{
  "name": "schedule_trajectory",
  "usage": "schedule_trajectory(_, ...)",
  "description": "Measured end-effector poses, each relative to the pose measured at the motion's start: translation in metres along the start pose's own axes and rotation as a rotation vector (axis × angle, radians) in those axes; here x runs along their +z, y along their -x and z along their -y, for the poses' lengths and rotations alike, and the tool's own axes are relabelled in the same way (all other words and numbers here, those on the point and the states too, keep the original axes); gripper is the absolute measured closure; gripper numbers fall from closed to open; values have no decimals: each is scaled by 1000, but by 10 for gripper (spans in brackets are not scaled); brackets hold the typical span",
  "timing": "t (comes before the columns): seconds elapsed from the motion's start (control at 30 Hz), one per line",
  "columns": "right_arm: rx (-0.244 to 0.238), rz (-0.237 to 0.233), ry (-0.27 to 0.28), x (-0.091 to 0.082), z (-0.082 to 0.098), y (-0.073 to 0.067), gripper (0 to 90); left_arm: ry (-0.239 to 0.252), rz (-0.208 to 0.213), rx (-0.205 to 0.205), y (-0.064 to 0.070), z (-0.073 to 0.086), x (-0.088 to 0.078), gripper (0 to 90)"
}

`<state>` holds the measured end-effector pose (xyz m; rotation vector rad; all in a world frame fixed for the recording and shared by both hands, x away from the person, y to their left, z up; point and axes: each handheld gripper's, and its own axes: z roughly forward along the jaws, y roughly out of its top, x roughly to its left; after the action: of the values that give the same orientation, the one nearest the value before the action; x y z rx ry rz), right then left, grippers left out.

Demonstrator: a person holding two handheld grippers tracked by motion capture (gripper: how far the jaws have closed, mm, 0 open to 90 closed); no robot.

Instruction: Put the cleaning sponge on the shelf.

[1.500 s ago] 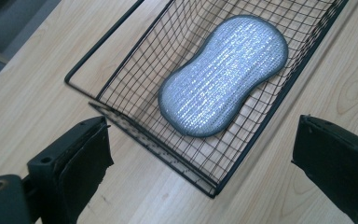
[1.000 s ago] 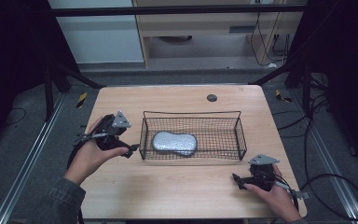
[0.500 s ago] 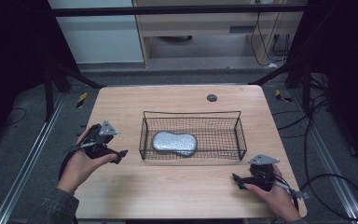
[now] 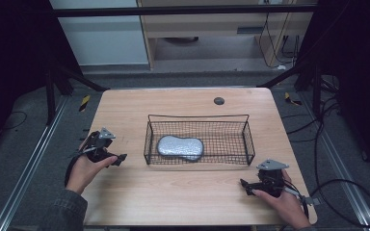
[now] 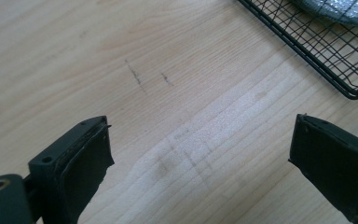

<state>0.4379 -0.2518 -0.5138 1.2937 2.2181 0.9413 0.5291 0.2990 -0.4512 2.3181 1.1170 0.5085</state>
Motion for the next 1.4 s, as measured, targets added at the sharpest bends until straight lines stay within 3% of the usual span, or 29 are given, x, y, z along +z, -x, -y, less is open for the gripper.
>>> schedule_trajectory(0.13,3,1,0,0,0,0,5,-4,27,-45,-4,6,13,47)
schedule_trajectory(0.3,3,1,0,0,0,0,4,-5,25,-82,-9,10,26,46)
schedule_trajectory(0.73,4,0,-1,-1,1,-1,5,13,-52,-145,-25,11,45,40)
schedule_trajectory(0.8,4,0,-1,-1,1,-1,4,11,-45,-142,-25,13,48,42)
schedule_trajectory(0.9,4,0,-1,-1,1,-1,4,39,2,-171,-25,14,50,33)
schedule_trajectory(0.93,5,0,-2,-1,1,-1,5,40,-14,-155,-23,14,52,21)
schedule_trajectory(1.07,4,0,-1,-1,1,-1,5,71,-13,-169,-23,16,54,0)
schedule_trajectory(1.2,4,-1,-1,-1,1,-1,4,144,-34,-182,-23,21,58,0)
schedule_trajectory(1.4,5,0,-1,-1,1,-1,4,144,-35,-182,-23,21,58,0)
